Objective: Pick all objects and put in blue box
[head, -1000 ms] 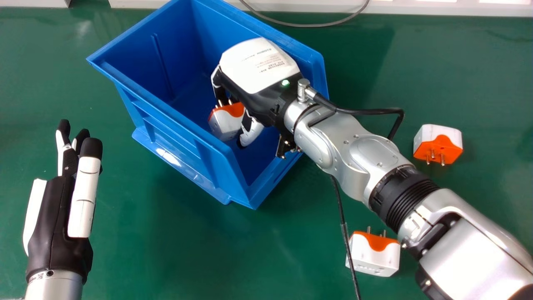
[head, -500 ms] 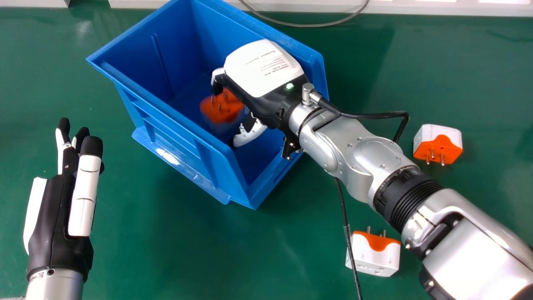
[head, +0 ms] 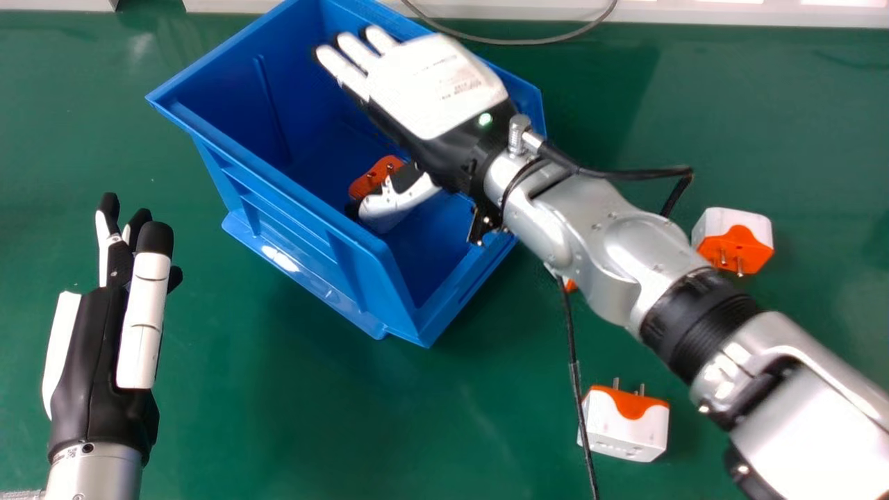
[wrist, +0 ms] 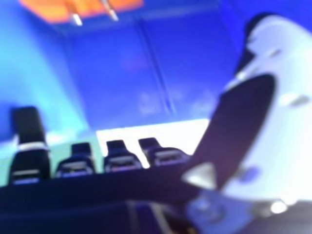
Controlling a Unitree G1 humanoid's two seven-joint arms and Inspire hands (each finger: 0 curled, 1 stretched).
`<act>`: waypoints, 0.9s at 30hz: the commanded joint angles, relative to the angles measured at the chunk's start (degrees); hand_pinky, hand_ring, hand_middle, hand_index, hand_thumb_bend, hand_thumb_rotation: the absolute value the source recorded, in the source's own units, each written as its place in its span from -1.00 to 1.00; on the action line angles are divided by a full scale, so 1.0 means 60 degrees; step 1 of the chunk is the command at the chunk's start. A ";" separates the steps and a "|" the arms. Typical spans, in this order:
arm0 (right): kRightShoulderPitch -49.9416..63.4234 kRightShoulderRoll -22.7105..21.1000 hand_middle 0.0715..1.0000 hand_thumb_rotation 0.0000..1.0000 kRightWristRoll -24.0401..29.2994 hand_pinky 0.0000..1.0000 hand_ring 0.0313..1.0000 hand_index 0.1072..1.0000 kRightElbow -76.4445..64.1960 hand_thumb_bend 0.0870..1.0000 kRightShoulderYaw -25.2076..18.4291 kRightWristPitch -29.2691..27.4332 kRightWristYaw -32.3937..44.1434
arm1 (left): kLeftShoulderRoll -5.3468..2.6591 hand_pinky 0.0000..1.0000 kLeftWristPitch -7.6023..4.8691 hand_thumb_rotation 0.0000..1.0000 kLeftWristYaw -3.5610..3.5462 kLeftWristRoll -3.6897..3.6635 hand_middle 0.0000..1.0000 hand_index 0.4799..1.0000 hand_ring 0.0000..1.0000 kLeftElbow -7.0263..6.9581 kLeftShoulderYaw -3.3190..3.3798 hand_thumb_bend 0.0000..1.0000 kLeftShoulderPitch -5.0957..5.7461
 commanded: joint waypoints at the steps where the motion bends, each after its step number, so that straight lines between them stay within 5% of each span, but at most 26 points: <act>1: 0.0396 -0.0466 1.00 0.07 0.0137 0.67 1.00 0.99 -0.1306 -0.26 -0.0372 0.0195 0.0394 | 0.0023 0.87 -0.0096 1.00 0.0013 -0.0039 1.00 0.92 0.95 -0.0090 0.0055 0.43 -0.0020; 16: 0.5274 -0.3020 1.00 0.03 -0.0192 0.63 0.92 0.94 -0.8929 -0.34 -0.2776 0.1271 0.2561 | 0.0034 0.89 -0.0074 1.00 -0.0039 -0.0058 1.00 0.93 0.96 0.0164 0.0132 0.51 -0.0223; 22: 0.8279 -0.2931 1.00 0.13 -0.0460 0.71 0.91 0.90 -1.1170 -0.26 -0.3740 0.2279 0.3066 | 0.0032 0.89 -0.0136 1.00 -0.0032 -0.0007 1.00 0.93 0.97 0.0259 0.0109 0.49 -0.0262; 27: 0.9794 -0.3059 0.97 0.27 -0.0782 0.73 0.90 0.89 -1.1447 -0.24 -0.4195 0.1967 0.2370 | 0.0012 0.89 -0.0124 1.00 0.0011 0.0069 1.00 0.93 0.96 0.0200 0.0052 0.49 -0.0277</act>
